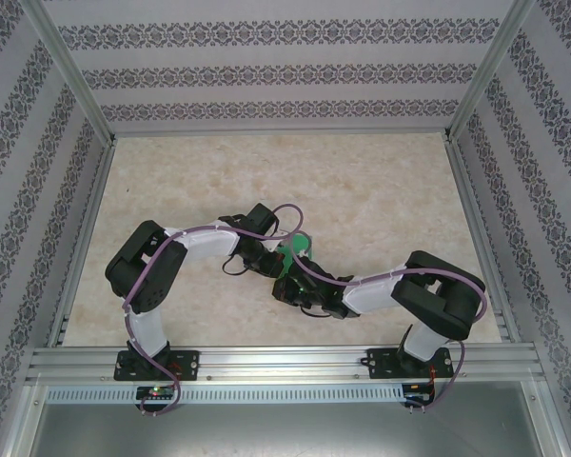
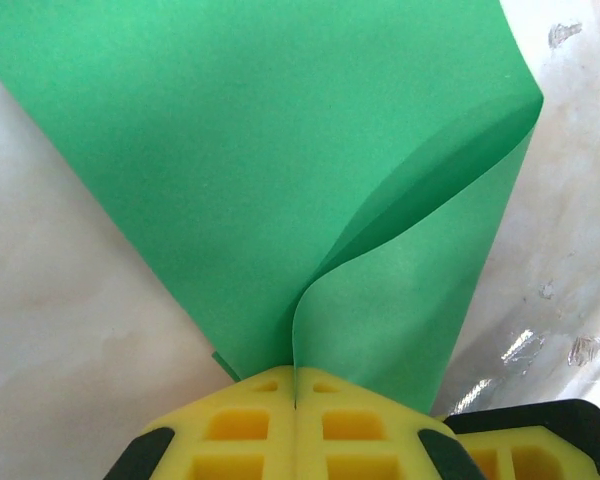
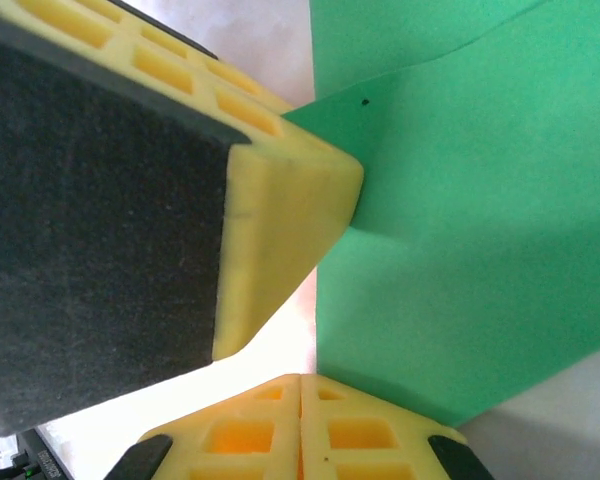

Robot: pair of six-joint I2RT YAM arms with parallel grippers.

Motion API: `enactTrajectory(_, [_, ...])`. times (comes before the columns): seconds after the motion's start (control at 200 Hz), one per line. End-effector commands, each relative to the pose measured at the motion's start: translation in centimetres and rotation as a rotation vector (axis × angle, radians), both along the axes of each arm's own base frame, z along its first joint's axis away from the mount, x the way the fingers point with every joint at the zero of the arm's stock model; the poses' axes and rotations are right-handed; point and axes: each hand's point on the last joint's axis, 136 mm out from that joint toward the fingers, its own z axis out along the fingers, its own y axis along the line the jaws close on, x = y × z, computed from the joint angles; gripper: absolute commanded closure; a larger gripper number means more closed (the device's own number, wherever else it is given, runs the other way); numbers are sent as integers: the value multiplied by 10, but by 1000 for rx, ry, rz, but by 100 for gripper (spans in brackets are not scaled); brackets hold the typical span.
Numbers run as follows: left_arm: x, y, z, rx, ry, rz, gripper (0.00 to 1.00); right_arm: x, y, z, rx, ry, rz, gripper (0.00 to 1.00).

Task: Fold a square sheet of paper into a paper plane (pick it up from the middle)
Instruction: Third fold the triangle at the center of the table.

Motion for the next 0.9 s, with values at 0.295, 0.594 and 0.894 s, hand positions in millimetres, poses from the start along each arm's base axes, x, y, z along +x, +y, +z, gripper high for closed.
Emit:
enactTrajectory(0.295, [-12, 17, -29, 110, 56, 1, 99, -11, 6, -4, -69, 53, 60, 93])
enactTrajectory(0.594, [-12, 18, -29, 113, 56, 2, 99, -22, -17, -36, -228, 153, 33, 95])
enactTrajectory(0.894, [-12, 19, -30, 122, 56, 2, 100, -18, 7, 1, -154, 65, 96, 94])
